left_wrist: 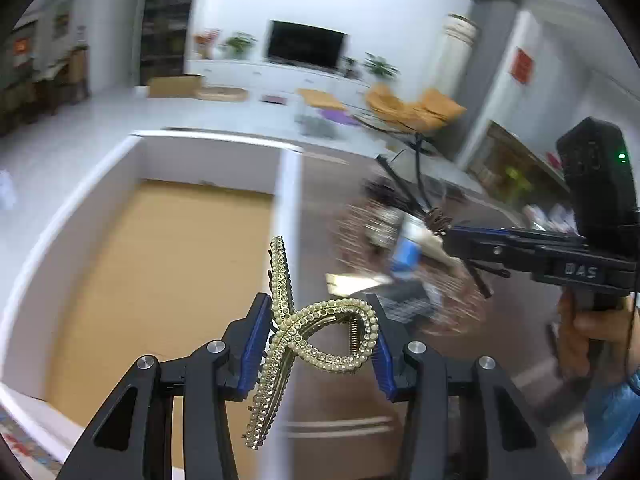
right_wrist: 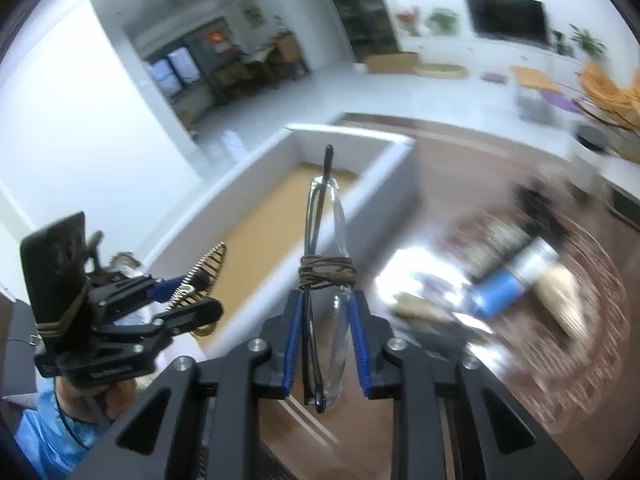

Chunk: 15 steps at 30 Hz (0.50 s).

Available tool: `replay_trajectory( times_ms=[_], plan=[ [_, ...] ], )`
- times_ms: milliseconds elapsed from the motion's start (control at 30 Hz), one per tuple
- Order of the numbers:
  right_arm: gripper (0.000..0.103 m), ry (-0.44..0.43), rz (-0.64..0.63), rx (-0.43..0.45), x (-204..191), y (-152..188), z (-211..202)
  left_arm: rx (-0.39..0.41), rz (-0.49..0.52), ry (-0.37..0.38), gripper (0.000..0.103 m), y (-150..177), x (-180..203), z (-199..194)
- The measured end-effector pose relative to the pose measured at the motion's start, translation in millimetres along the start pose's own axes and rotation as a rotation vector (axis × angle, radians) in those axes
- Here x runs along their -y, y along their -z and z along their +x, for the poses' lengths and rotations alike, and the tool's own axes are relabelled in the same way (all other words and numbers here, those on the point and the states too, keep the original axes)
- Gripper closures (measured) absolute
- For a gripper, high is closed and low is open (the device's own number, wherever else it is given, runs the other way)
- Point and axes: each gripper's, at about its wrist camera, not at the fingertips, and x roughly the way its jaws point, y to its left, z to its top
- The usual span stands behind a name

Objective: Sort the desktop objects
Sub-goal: 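Carry the hair clip and eyeglasses into the white bin and release both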

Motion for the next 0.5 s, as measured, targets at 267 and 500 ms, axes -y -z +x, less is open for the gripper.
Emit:
replay_trajectory(
  times_ms=[267, 500],
  plan=[
    [0.079, -0.129, -0.041, -0.041, -82.5, -37.3, 104.6, -0.085, -0.159, -0.173, 0.057, 7.6, -114.4, 18.6],
    [0.072, -0.023, -0.156, -0.187, -107.6, 5.5, 198.1, -0.323, -0.154, -0.337, 0.044, 37.9, -139.4, 73.0]
  ],
)
